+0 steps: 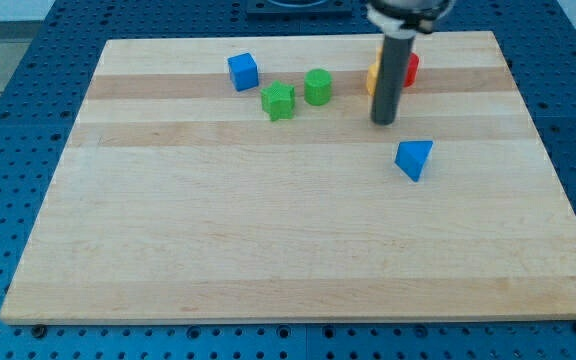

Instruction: Keep the green circle in between the blue cube and green star

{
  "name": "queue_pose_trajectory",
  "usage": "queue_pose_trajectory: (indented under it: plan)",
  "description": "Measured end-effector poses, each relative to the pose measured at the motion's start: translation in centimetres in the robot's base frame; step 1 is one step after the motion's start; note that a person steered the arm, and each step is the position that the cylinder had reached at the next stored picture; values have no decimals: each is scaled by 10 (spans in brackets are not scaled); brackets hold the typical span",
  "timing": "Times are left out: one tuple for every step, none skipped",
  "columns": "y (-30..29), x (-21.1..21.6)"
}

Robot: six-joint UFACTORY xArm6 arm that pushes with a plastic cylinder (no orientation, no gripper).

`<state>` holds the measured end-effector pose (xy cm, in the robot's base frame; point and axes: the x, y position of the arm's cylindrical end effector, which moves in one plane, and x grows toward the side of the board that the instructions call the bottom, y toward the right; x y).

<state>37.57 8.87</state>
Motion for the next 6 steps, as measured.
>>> queue_pose_trajectory:
  plan:
    - [-11, -6]
    - [-13, -40]
    - [-27, -64]
    - [-63, -74]
    - [-116, -63]
    - [-104, -63]
